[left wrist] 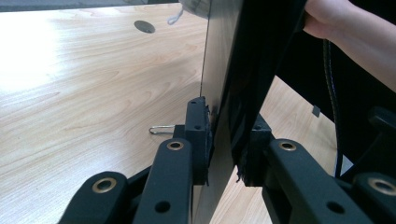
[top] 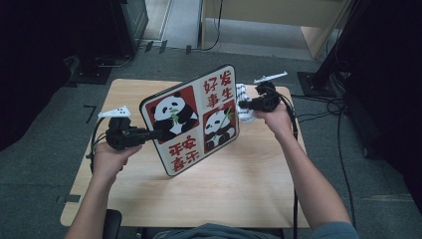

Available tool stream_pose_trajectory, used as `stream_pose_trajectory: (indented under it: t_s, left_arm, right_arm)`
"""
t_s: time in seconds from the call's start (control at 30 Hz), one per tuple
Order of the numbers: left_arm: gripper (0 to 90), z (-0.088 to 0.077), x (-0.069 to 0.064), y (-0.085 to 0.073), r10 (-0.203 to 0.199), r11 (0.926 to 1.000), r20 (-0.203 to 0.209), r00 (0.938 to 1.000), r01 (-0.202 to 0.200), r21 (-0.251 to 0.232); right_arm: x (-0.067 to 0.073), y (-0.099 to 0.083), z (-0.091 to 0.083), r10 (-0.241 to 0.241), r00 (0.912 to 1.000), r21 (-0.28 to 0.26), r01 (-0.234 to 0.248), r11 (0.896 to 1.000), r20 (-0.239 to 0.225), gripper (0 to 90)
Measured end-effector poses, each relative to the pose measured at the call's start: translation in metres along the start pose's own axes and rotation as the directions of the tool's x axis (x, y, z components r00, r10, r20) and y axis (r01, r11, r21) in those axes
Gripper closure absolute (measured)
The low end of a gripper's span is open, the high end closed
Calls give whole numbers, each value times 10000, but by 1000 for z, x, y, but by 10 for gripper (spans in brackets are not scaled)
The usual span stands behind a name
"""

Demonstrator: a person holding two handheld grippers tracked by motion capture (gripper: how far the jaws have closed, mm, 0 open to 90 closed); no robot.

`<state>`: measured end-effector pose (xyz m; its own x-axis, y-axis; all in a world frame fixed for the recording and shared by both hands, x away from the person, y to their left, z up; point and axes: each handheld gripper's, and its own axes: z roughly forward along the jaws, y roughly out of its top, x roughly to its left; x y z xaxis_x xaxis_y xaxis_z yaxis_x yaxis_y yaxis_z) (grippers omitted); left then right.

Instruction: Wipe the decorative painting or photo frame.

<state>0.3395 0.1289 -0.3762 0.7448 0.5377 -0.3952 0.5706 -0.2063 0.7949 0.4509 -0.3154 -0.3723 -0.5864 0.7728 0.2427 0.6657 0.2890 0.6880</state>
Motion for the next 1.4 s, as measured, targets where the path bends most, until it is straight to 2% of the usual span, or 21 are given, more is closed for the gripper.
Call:
stream_pose_trajectory:
  t_s: [1.03,1.4]
  left_arm:
    - [779,0,1,0,-20,10000,3,10000,20,-44]
    - [779,1,1,0,-6,10000,6,10000,6,-62]
  right_arm:
    - [-5,-40,17,104,9999,70,-105,9999,76,806]
    - [-6,-61,26,-146,9994,63,144,9999,325,805]
